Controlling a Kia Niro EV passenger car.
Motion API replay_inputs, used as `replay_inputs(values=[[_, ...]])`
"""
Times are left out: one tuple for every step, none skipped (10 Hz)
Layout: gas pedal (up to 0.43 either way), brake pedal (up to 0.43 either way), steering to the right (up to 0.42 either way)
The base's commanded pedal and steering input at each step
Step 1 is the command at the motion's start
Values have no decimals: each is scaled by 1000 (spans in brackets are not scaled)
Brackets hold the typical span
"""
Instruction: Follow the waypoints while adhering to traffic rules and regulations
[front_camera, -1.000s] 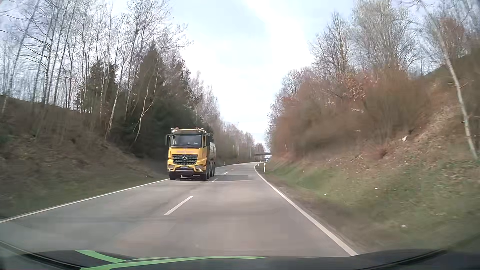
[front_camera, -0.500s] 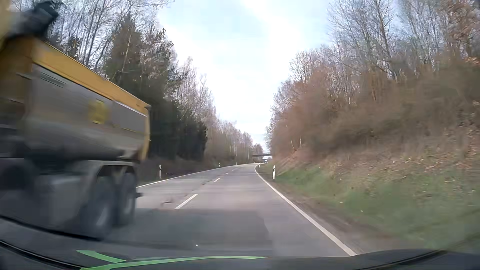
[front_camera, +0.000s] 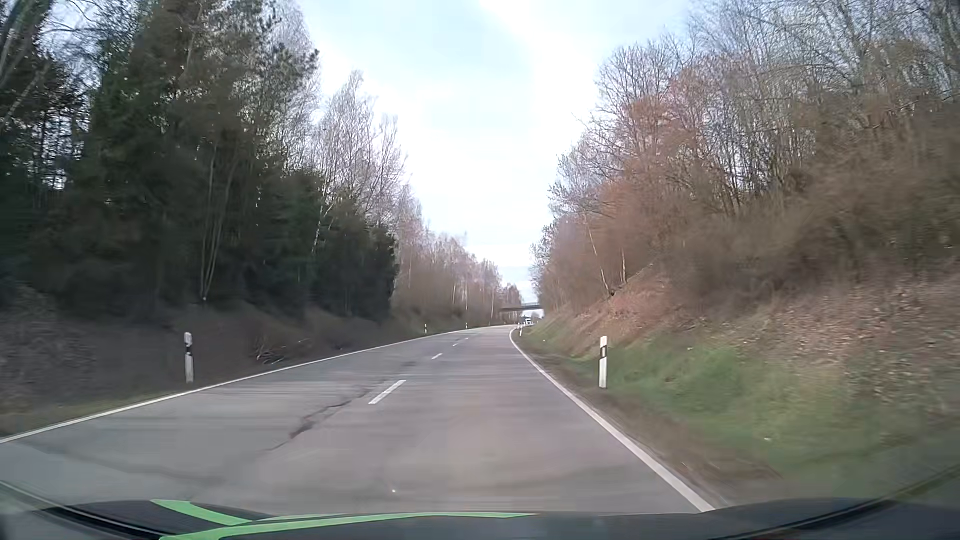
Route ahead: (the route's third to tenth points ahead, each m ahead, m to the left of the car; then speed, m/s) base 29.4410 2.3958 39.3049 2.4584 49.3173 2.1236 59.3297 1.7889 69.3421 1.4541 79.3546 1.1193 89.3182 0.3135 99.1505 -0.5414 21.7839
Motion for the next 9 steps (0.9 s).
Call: replay_inputs(values=[[228, 0, 5], [228, 0, 4], [228, 0, 4], [228, 0, 4], [228, 0, 4], [228, 0, 4], [228, 0, 4], [228, 0, 4], [228, 0, 4]])
